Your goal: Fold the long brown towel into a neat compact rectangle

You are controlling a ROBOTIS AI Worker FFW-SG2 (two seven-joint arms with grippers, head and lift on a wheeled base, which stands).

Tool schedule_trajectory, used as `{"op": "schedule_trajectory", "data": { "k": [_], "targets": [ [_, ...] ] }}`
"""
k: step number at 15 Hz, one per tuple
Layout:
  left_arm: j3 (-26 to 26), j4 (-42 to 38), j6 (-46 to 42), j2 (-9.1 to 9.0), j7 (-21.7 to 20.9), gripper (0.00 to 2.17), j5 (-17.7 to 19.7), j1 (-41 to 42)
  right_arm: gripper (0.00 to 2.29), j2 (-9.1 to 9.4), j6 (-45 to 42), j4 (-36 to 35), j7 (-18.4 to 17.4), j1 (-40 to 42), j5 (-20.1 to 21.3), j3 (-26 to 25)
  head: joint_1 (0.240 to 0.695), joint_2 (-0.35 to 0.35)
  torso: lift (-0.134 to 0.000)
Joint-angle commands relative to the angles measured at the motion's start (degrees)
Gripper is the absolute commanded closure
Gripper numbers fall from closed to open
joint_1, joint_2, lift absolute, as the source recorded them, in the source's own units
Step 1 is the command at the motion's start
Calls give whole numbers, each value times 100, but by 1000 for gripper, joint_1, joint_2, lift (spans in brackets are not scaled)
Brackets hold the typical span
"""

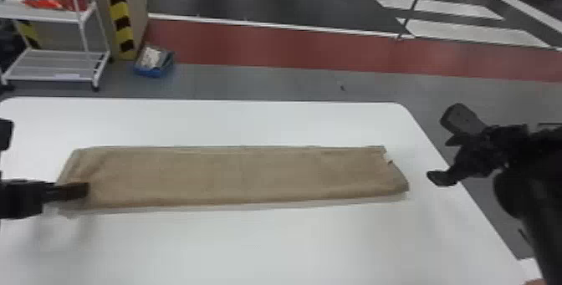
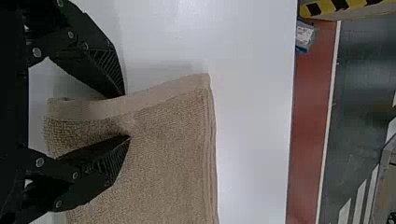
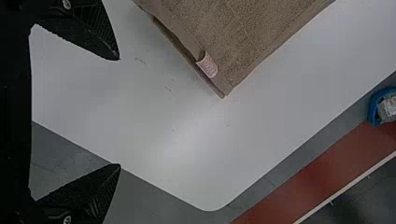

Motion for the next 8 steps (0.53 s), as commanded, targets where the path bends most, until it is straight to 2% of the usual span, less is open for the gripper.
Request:
{"op": "schedule_trajectory", "data": {
  "k": [1, 2, 3, 4, 8],
  "targets": [
    [20, -46, 16, -9, -9, 1447, 23, -1, 60, 25, -3, 24, -8, 15, 0, 0, 695, -217, -124],
    [29, -64, 16, -9, -26, 1447, 40, -1, 60, 33, -21, 42, -8, 15, 0, -8, 695, -217, -124],
    [56, -90, 16, -17, -53, 1548, 67, 17, 60, 33, -21, 42, -17, 15, 0, -17, 695, -216, -124],
    [73, -143, 51, -26, -35, 1774, 76, 17, 63, 33, -21, 42, -17, 6, 0, -17, 695, -217, -124],
    [381, -389, 51, 27, -167, 1774, 207, 43, 63, 33, -56, 42, -26, 41, 0, -70, 695, -218, -124]
  ]
}}
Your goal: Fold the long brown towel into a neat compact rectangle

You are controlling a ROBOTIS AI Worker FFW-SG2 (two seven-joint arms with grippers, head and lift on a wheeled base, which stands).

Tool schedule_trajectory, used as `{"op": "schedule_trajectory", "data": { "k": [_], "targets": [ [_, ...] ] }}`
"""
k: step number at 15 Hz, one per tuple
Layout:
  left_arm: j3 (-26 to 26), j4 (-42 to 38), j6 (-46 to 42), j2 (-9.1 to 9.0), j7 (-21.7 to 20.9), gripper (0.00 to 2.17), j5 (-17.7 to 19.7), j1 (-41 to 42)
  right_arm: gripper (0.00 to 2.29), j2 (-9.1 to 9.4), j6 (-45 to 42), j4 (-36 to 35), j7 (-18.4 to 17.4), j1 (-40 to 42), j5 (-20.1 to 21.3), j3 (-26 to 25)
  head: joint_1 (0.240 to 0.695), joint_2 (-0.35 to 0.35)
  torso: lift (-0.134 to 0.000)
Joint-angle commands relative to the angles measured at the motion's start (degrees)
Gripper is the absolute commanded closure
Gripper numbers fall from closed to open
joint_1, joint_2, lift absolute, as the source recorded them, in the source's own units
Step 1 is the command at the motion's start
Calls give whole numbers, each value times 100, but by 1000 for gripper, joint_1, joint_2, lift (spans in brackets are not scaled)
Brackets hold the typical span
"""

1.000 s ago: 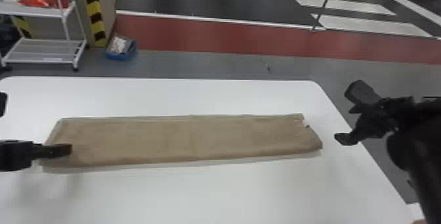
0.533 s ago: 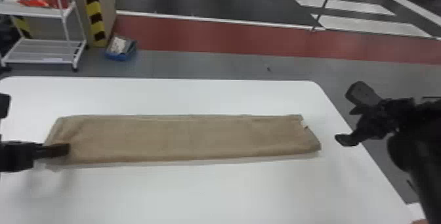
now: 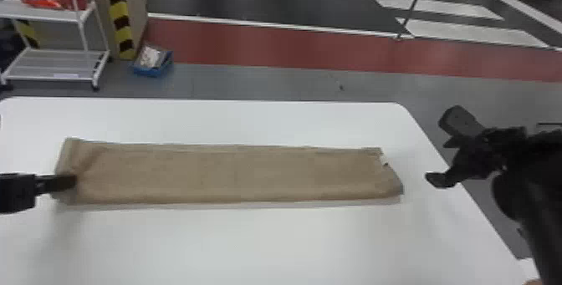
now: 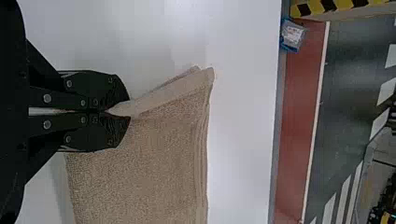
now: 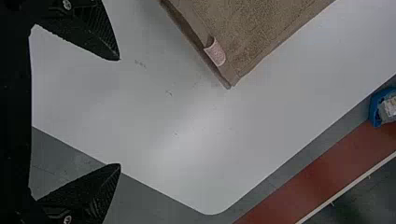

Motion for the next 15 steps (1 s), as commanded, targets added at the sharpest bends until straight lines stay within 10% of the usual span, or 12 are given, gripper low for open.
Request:
{"op": "schedule_trajectory", "data": {
  "k": [1, 8, 15],
  "targets": [
    [256, -188, 29, 99, -115, 1774, 100, 9, 63, 0, -16, 0, 0, 30, 0, -30, 695, -216, -124],
    [766, -381, 205, 705, -519, 1771, 250, 115, 63, 26, -121, 18, -53, 48, -9, -74, 695, -155, -124],
    [722, -372, 170, 670, -563, 1767, 232, 194, 76, 114, -139, -18, -114, 92, -140, -118, 695, -130, -124]
  ]
}}
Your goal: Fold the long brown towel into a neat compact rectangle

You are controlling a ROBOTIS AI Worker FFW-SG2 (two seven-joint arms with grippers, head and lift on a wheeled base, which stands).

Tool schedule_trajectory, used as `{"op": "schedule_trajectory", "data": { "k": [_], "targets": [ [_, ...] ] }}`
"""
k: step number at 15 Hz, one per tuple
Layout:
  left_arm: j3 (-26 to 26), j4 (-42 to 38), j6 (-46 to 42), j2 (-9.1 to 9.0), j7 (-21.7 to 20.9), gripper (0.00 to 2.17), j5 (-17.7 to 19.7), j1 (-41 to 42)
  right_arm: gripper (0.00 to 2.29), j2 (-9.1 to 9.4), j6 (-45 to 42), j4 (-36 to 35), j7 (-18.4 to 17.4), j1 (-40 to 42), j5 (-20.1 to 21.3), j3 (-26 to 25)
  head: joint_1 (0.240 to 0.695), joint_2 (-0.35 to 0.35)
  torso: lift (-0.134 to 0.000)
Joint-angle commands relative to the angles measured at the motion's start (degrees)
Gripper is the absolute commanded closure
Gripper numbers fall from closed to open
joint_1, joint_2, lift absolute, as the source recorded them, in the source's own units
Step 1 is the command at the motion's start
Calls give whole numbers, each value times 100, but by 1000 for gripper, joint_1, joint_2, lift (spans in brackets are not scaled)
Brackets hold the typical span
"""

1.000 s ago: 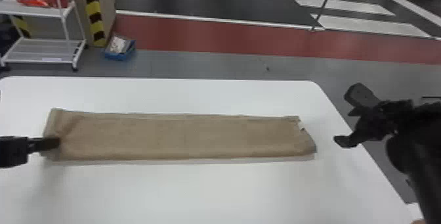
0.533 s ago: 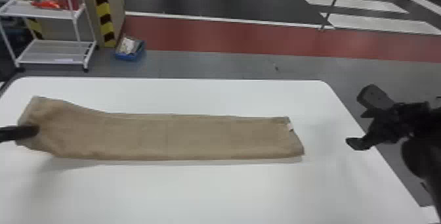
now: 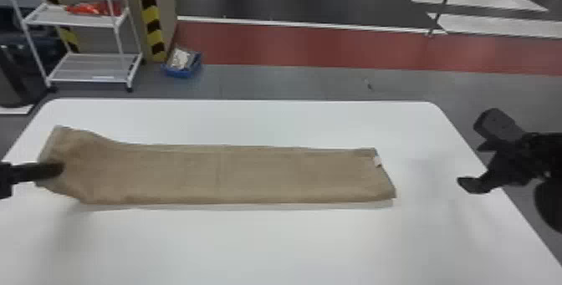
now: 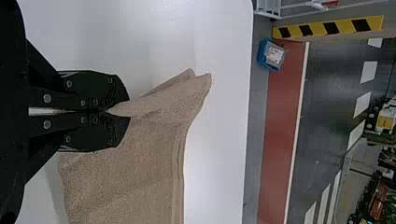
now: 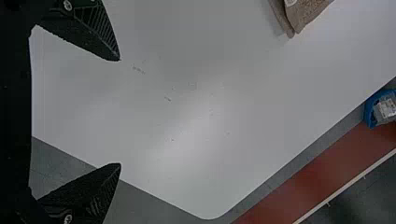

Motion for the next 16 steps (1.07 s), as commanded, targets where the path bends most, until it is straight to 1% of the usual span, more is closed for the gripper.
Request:
{"op": "schedule_trajectory", "data": {
  "k": [1, 3, 4, 5, 7, 9, 12, 13, 14, 15, 16],
  "targets": [
    [-30, 27, -9, -12, 9, 1767, -12, 0, 76, 46, 56, -121, -32, 60, -273, -58, 695, -131, -124],
    [-57, 141, -132, -12, 71, 1744, -47, -8, 80, 99, 390, -367, 3, 95, -440, -31, 695, -126, -124],
    [-74, 238, -308, -20, 158, 1575, -82, -8, 80, 143, 583, -472, 47, 95, -528, -5, 695, -121, -124],
    [-109, 387, -589, -20, 325, 1328, -126, -8, 80, 178, 671, -569, 56, 95, -536, 39, 695, -116, -124],
    [-109, 607, -782, -3, 510, -2, -144, -8, 83, 204, 864, -701, 47, 86, -536, 92, 695, -97, -124],
    [-83, 677, -941, 23, 571, -2, -135, 18, 87, 248, 1075, -780, 29, 7, -721, 83, 695, -70, -124],
    [-13, 633, -976, 32, 571, 36, -82, 0, 87, 415, 1304, -947, -15, -20, -738, 127, 695, -55, -124],
    [-21, 660, -958, 32, 571, 39, -30, -61, 87, 494, 1409, -956, -94, -55, -695, 136, 695, -48, -124],
    [-30, 695, -993, 15, 615, 100, 6, -123, 87, 512, 1655, -956, -287, -64, -668, 180, 695, -38, -124],
    [-65, 791, -1116, -12, 686, 151, 14, -219, 87, 538, 1691, -956, -419, -72, -642, 197, 695, -38, -124],
    [-144, 1073, -1327, -20, 765, 184, 23, -439, 87, 582, 1761, -956, -480, -90, -580, 232, 695, -40, -124]
  ]
}}
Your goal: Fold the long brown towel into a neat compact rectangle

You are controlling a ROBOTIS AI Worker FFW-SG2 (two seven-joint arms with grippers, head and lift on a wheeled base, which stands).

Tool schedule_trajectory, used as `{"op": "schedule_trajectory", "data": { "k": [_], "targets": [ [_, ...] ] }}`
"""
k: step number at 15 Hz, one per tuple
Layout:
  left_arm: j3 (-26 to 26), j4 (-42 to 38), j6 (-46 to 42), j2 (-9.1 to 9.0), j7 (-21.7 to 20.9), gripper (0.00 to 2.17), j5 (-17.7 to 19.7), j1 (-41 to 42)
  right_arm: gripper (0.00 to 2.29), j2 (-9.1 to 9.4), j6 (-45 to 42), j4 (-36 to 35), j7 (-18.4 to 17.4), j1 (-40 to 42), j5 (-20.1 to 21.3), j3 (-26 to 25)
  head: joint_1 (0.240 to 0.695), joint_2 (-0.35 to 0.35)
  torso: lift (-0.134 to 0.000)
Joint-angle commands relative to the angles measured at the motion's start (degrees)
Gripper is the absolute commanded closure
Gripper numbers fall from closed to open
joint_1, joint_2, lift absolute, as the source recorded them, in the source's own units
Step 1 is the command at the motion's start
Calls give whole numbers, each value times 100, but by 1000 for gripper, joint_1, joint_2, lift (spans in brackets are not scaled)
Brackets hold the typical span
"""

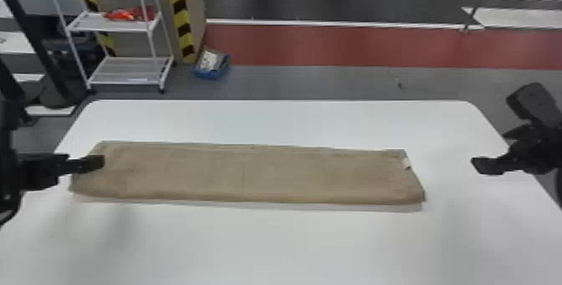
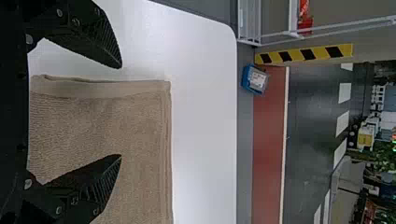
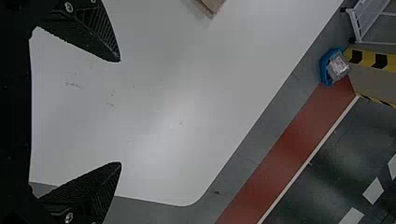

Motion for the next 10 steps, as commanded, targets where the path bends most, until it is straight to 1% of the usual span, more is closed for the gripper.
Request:
{"op": "schedule_trajectory", "data": {
  "k": [1, 2, 4, 5, 7, 9, 10],
  "targets": [
    [-177, 578, -325, -39, 173, 208, 36, -476, 87, 76, 146, -1, -52, -12, 81, 51, 695, -43, -124],
    [-203, 824, -500, -65, 261, 211, 80, -661, 87, 129, 216, -10, -52, -4, 89, 51, 695, -43, -124],
    [-361, 1228, -711, -56, 428, 218, 80, -969, 87, 138, 269, -116, -52, 93, 98, 25, 695, -40, -124],
    [-440, 1360, -711, -21, 428, 289, 62, -1065, 87, 129, 269, -142, -52, 120, 98, -2, 695, -39, -124],
    [-572, 1589, -747, 40, 569, 329, -34, -1215, 87, 129, 269, -195, -43, 190, 98, -46, 695, -40, -124],
    [-678, 1808, -764, 111, 569, 329, -280, -1338, 87, 120, 269, -204, -43, 216, 98, -63, 695, -36, -124],
    [-730, 1949, -764, 155, 542, 329, -307, -1399, 87, 129, 252, -204, -43, 216, 98, -63, 695, -34, -124]
  ]
}}
